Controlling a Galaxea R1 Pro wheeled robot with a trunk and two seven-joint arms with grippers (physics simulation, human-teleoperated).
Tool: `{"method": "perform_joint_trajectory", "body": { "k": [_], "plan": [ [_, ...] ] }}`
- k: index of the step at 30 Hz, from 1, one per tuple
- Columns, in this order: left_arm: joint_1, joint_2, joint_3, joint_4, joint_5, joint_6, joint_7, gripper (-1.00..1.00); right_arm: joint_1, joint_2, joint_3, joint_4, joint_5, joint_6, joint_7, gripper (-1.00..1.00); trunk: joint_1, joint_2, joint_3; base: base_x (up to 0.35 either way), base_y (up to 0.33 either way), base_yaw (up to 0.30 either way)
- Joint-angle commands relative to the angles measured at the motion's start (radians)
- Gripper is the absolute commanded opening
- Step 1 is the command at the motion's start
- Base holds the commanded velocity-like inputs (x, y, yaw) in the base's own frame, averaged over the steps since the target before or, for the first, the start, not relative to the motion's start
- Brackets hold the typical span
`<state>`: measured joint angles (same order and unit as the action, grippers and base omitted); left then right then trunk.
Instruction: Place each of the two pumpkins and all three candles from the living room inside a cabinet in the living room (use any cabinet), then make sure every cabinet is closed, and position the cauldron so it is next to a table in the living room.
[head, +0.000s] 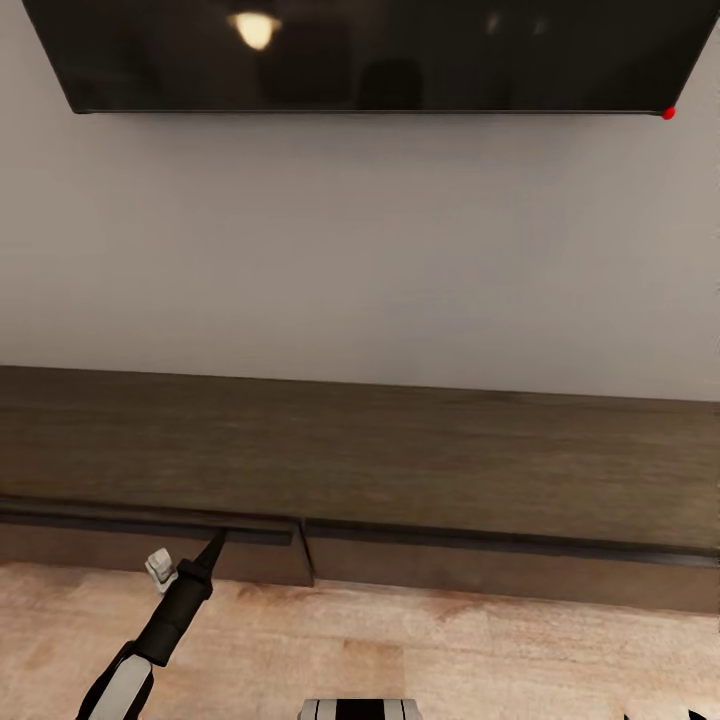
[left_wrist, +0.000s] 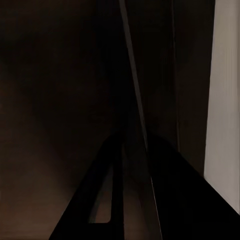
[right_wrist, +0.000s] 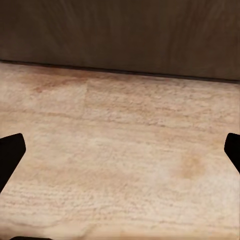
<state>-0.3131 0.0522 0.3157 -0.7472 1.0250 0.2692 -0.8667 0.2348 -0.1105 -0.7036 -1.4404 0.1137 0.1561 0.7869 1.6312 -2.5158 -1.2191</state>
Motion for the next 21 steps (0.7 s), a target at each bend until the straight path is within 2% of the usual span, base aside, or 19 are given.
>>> {"method": "perform_joint_trajectory", "body": {
  "k": [1,7,14,21],
  "plan": [
    [0.000,0.000,-0.003,0.002,-0.005,0.005,0.002,-1.00,0.000,0.000,-0.001,-0.002,0.004,0.006,0.005,1.00,0.000,0.000,-0.001,-0.020,0.000,0.000],
    [0.000,0.000,-0.003,0.002,-0.005,0.005,0.002,-1.00,0.000,0.000,-0.001,-0.002,0.004,0.006,0.005,1.00,0.000,0.000,-0.001,-0.033,0.000,0.000],
    [0.000,0.000,-0.003,0.002,-0.005,0.005,0.002,-1.00,0.000,0.000,-0.001,-0.002,0.004,0.007,0.005,1.00,0.000,0.000,-0.001,-0.244,0.000,0.000],
    [0.000,0.000,-0.003,0.002,-0.005,0.005,0.002,-1.00,0.000,0.000,-0.002,-0.002,0.004,0.007,0.005,1.00,0.000,0.000,-0.001,-0.060,0.000,0.000]
  ]
}}
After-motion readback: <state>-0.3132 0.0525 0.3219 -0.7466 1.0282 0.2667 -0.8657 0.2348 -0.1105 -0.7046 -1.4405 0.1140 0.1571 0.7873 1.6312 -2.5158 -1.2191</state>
